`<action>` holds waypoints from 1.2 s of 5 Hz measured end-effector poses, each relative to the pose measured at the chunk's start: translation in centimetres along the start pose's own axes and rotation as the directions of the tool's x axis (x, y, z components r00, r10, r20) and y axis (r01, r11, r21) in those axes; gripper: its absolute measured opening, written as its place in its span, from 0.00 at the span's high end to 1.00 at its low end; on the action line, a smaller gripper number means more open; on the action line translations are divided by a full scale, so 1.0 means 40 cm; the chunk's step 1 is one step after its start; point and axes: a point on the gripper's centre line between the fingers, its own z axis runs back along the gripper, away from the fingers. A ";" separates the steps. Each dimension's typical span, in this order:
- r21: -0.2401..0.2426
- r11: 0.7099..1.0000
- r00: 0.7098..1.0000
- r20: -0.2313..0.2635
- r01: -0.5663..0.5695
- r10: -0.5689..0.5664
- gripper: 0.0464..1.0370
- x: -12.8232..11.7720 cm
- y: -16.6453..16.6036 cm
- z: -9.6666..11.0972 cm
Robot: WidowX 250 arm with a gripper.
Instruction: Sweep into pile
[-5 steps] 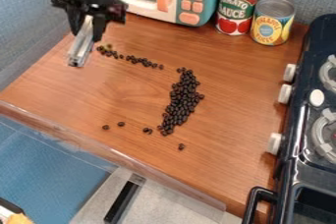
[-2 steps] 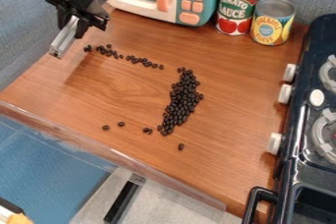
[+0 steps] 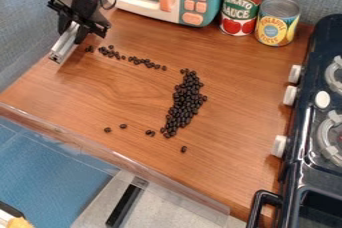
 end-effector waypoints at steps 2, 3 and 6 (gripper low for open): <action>-0.013 0.998 0.998 0.006 0.055 -0.055 0.66 -0.025 -0.041 -0.017; -0.024 0.995 0.994 0.044 0.098 -0.097 0.66 -0.029 -0.060 -0.008; -0.117 0.978 0.983 0.076 0.172 -0.164 0.66 -0.078 -0.154 0.061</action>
